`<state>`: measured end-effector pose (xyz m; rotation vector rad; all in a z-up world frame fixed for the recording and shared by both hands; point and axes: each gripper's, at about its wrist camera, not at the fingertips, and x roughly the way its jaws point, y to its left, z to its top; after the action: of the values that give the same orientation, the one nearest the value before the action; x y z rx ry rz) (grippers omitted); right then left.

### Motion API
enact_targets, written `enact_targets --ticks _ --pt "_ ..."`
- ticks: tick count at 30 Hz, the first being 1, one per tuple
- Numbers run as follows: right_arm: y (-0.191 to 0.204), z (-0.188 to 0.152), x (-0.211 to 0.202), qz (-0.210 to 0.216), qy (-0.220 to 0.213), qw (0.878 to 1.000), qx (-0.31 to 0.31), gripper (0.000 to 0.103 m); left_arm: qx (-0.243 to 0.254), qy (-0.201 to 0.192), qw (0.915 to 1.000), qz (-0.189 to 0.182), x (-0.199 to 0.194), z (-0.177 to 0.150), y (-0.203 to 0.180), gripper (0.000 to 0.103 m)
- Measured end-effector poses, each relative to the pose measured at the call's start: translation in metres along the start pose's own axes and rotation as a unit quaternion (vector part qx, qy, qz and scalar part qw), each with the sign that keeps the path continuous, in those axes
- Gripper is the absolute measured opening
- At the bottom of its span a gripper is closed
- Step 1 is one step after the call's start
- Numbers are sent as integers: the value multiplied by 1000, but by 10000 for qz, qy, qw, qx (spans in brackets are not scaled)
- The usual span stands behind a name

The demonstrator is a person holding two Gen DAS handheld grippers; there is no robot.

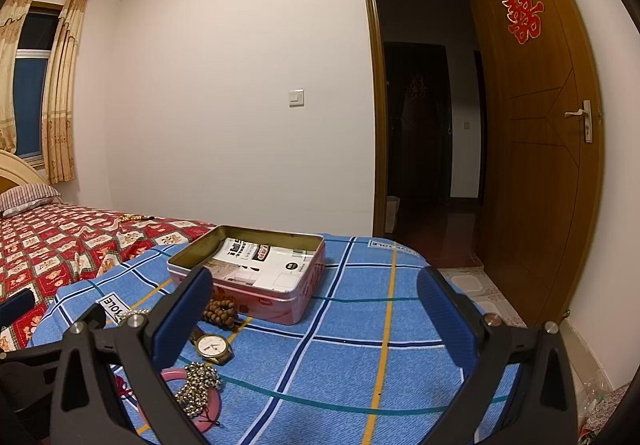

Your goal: Organize jewelry

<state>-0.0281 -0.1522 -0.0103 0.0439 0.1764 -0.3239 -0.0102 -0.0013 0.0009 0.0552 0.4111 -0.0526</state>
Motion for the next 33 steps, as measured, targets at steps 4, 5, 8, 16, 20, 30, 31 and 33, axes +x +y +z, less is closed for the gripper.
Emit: enact_targets --ticks 4,5,8,16,20,30,31,33 --pt "0 -1 0 2 -2 10000 3 103 -37 -150 9999 -40 -6 0 2 91" --pt "0 -1 0 -1 -5 10000 5 103 -40 -184 9998 -57 -7 0 2 91" --pt "-2 1 -2 -14 -16 10000 7 103 -42 -273 9996 -74 -10 -1 3 91" --pt "-1 1 -2 -27 -35 10000 -2 103 -48 -283 9996 -78 -11 -1 3 91" --pt "-1 1 -1 -26 -34 10000 -5 103 -44 -281 9996 -79 -11 -1 3 91" --pt "-1 1 -1 -27 -38 10000 -6 103 -54 -285 9995 -79 -11 -1 3 91" --pt "-2 1 -1 -28 -40 10000 -5 103 -54 -285 9995 -80 -11 -1 3 91" --pt "-1 1 -1 -27 -41 10000 -3 103 -52 -284 9996 -80 -11 -1 3 91"
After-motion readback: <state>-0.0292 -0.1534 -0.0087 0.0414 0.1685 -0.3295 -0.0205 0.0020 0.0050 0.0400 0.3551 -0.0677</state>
